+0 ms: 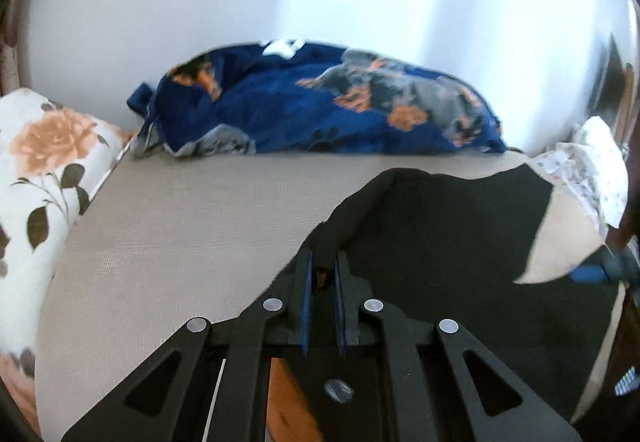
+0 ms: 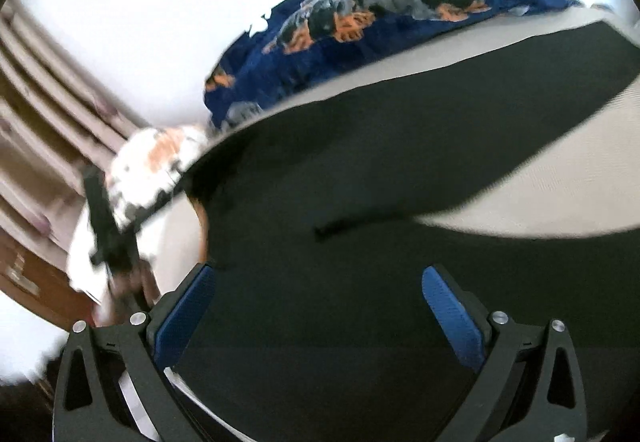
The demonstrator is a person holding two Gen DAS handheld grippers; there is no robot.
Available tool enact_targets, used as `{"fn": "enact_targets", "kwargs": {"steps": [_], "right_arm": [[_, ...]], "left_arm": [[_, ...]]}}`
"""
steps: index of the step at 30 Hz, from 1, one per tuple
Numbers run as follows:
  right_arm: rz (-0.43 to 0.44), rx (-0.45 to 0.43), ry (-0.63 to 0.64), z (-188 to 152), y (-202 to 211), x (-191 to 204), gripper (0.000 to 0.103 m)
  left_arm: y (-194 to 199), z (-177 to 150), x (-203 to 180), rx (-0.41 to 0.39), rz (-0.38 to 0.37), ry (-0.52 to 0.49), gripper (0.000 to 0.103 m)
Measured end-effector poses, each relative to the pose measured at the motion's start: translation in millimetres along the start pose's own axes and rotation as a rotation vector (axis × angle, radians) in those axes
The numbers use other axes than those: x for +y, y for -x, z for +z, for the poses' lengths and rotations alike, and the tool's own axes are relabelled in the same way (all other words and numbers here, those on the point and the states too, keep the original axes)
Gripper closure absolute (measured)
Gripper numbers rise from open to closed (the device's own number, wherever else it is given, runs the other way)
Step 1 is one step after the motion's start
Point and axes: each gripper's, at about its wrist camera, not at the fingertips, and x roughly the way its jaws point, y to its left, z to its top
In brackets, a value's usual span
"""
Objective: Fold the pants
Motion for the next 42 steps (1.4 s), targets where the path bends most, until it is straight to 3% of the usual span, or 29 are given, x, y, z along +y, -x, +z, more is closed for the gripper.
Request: {"fn": "enact_targets", "kwargs": {"steps": [6, 14, 16, 17, 18, 19, 20, 24, 29, 35, 42], "right_arm": [[0.159, 0.001, -0.113, 59, -34, -4, 0.0], [0.188, 0.053, -0.383, 109, -90, -51, 0.003], [0.212, 0.07, -0.441, 116, -105, -61, 0.017], [0.207, 0.08, -0.437, 119, -109, -62, 0.037], [0.173, 0.1, -0.42, 122, -114, -62, 0.07], [0.127, 0.129, -0.423, 123, -120, -64, 0.087], [0.127, 0.141, -0.432, 122, -124, -66, 0.093], [0.123, 0.102, -0.367, 107, -106, -58, 0.095], [0.144, 0.07, -0.321, 59, -60, -46, 0.095], [0.157, 0.087, -0.329, -11, -19, -46, 0.095], [0.13, 0.155, -0.364, -73, -7, -54, 0.096]], "left_arm": [[39, -27, -34, -0.024, -0.035, -0.013, 0.093], [45, -55, -43, 0.028, -0.078, 0.068, 0.093], [43, -57, -42, 0.038, -0.079, 0.077, 0.093], [43, -57, -42, 0.039, -0.078, 0.08, 0.093], [43, -56, -41, 0.043, -0.078, 0.079, 0.092], [42, -56, -42, 0.052, -0.073, 0.075, 0.092], [41, -57, -42, 0.058, -0.067, 0.072, 0.092], [46, -60, -39, 0.075, -0.053, 0.075, 0.092], [63, -74, -26, 0.111, -0.045, 0.112, 0.092], [83, -97, -27, 0.154, -0.014, 0.095, 0.09], [101, -123, -32, 0.218, 0.004, 0.079, 0.09]]}}
